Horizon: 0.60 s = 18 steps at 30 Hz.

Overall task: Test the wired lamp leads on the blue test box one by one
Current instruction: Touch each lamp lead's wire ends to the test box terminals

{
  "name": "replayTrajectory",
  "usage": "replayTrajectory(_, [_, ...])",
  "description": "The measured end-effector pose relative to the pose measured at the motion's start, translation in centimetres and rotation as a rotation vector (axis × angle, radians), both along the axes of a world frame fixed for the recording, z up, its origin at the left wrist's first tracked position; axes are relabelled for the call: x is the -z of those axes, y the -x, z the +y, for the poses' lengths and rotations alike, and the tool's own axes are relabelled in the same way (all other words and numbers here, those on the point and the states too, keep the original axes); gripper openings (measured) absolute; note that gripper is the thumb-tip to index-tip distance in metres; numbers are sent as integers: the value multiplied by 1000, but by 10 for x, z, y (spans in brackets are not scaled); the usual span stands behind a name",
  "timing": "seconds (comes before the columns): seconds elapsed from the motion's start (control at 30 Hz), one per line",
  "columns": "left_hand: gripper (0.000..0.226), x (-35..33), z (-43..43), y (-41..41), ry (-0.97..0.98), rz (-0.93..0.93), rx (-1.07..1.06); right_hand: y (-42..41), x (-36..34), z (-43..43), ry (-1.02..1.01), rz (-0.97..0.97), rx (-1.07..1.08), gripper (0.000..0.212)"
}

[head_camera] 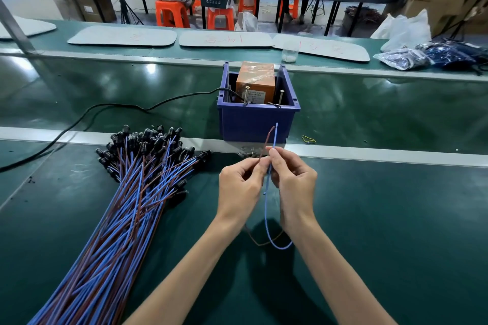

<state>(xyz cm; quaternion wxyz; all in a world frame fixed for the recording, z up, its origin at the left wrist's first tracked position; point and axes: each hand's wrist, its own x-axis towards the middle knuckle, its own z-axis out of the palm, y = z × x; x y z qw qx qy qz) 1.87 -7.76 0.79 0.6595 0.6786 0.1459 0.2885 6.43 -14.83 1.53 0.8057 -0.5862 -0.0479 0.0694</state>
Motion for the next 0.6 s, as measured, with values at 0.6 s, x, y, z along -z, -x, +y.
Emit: replayTrajectory(0.6, [33,12,-4,12,-58,104,49,-29,-28,-14,67,-147,-327,10])
